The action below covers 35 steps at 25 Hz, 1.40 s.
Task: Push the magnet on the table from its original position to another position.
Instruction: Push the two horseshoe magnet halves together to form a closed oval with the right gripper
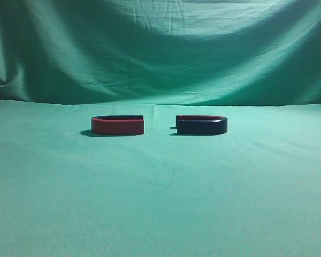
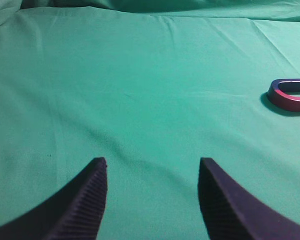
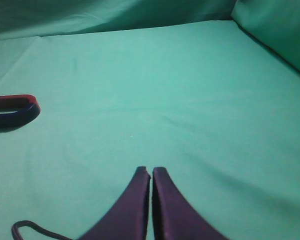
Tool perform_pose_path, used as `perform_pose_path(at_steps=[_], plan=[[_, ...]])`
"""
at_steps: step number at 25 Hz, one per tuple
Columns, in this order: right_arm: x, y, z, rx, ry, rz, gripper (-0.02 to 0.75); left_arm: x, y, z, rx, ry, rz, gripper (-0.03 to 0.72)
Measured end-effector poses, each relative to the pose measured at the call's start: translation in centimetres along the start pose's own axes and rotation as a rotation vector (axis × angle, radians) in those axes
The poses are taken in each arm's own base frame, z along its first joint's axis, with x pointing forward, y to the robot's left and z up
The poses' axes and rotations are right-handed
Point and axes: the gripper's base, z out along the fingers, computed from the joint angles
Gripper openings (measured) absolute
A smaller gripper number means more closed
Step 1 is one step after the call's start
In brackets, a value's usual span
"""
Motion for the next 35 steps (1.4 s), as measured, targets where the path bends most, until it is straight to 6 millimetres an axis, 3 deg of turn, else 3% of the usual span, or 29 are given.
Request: perform_pose_path(at_steps=[22,31,35], plan=[[-0.2,-0.1,0.0,0.007,-0.017,-0.044,0.000,0.0,0.0,0.0,0.000,0.000,0.000,0.372],[-4.1,1.4,-1.1,-0.152,-0.483,-0.031,0.000,0.0,0.0,0.0,0.000,0.000,0.000,0.372],[-4.9,1.5,-1.5,-0.175,-0.540,-0.003,0.000,0.0,0.0,0.0,0.000,0.000,0.000,0.372]])
